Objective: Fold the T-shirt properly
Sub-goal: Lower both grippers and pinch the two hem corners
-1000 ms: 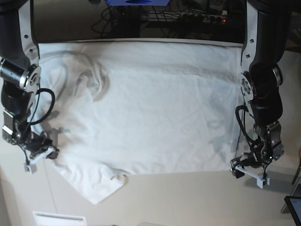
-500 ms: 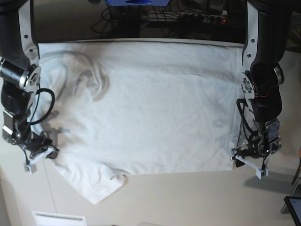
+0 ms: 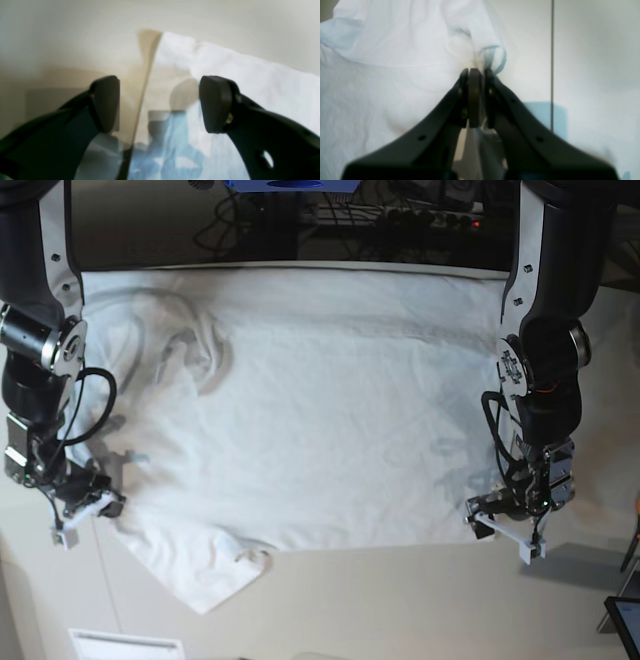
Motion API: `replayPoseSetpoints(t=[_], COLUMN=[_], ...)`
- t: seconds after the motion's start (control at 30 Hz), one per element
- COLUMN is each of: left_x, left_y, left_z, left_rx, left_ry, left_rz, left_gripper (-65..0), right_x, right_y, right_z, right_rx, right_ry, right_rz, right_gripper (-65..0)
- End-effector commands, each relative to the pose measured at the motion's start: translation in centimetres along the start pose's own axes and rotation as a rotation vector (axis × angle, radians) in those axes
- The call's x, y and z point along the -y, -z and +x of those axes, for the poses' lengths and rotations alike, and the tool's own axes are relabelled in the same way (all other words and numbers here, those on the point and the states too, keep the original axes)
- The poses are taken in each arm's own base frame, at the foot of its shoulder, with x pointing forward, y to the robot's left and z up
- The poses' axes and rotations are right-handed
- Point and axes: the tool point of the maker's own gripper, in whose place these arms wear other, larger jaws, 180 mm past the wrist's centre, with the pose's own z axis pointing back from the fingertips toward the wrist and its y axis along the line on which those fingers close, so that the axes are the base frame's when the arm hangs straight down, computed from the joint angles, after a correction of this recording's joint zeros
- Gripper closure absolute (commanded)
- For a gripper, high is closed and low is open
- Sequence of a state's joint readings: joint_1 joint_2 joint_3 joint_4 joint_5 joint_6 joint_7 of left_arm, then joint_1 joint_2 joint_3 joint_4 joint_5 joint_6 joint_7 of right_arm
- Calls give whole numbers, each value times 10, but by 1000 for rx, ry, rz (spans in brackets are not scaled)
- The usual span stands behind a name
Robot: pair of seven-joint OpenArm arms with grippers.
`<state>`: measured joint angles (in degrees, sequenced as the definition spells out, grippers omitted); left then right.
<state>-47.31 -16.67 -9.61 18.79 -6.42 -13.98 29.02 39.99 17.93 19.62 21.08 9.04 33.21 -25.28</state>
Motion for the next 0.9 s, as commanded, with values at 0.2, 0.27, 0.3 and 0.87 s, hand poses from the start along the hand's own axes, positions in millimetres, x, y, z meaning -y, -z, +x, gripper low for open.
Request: replayPoseSetpoints(t=[0.2,0.27,0.3,0.87], left_x=[1,2,3,10], left_y=[-4,-3,-2,0], left_z=[22,16,13,13], left_rx=[40,25,20,28], left_ry=[3,-5,-6,4], left_rz=[-7,-11,-13,-21], left_gripper=[-319,-282,-277,-5], right_x=[3,3,3,3], right_y=[-7,-7,-7,-8], right_z=[28,28,28,28], right_rx=[51,51,51,56], right_ry=[-18,-18,-18,-18], right_rz=[-5,-4,-4,-4], right_gripper=[0,0,0,0])
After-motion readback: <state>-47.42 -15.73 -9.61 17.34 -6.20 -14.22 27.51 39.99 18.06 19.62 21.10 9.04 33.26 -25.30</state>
